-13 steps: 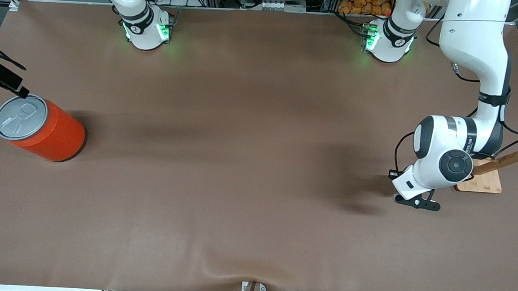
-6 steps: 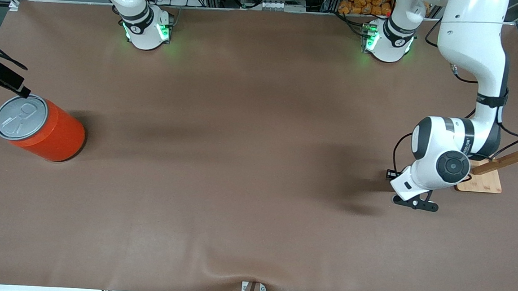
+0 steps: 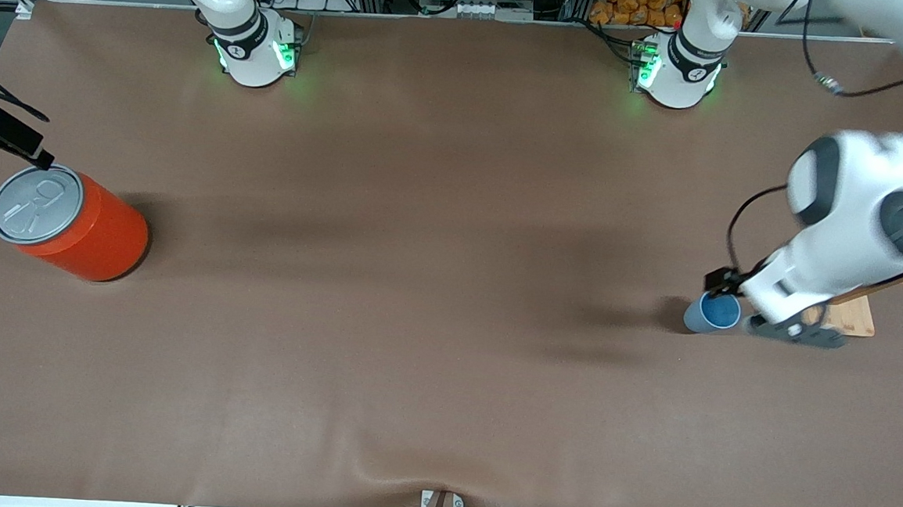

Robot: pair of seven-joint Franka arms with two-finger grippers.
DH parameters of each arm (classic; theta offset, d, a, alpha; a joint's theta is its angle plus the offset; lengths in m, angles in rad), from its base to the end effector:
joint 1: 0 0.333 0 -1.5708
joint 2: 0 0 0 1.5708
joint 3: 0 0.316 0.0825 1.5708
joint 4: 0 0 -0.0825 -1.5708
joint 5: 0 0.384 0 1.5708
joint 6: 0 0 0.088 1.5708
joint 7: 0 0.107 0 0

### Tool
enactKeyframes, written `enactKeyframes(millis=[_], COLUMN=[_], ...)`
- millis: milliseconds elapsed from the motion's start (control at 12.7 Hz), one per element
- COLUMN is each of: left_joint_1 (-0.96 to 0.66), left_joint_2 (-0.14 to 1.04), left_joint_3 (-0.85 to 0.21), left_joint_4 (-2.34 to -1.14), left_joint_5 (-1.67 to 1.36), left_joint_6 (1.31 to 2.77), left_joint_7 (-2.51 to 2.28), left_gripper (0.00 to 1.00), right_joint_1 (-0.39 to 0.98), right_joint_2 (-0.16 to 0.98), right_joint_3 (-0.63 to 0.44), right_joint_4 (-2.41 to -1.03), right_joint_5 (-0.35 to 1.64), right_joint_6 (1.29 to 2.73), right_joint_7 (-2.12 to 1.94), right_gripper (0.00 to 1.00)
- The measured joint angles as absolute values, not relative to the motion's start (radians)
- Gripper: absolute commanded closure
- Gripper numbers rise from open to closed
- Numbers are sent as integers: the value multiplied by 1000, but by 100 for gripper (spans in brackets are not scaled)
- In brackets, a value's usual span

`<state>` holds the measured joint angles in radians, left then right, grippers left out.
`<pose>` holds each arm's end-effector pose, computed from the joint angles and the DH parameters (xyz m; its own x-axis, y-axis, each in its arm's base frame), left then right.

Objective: Flip cup

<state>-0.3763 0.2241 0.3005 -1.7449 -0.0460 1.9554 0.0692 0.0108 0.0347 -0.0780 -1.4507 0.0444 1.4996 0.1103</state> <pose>0.6191 -0.0621 0.4474 0.9909 -0.1342 -0.0047 -0.1342 -0.9907 -0.0230 0.5576 -0.0316 0.6553 0.9848 -0.1733 0.0097 -0.1727 -0.9840 -0.0429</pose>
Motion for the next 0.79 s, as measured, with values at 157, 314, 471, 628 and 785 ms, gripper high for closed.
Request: enactKeyframes(millis=[157, 314, 471, 628, 785], left_joint_1=[-367, -365, -367, -366, -301], left_joint_2=[134, 93, 88, 81, 54], left_joint_3=[301, 302, 299, 286, 217], left_joint_4=[-1735, -1688, -1613, -1559, -1538], left_joint_5=[-44, -43, -37, -13, -3], left_joint_6=[1883, 1783, 1684, 1614, 1547], left_joint_7=[50, 44, 42, 41, 41], left_gripper=[0, 0, 0, 0, 0], right_joint_1=[12, 12, 12, 12, 12], right_joint_2=[35, 35, 35, 35, 35], right_joint_3=[-78, -78, -78, -78, -78], right_joint_4=[-1451, -1451, -1451, -1451, -1451], right_joint_5=[37, 36, 35, 34, 33], right_joint_6=[1499, 1498, 1498, 1497, 1497], right_joint_7=[110, 109, 61, 9, -3], right_gripper=[0, 0, 0, 0, 0])
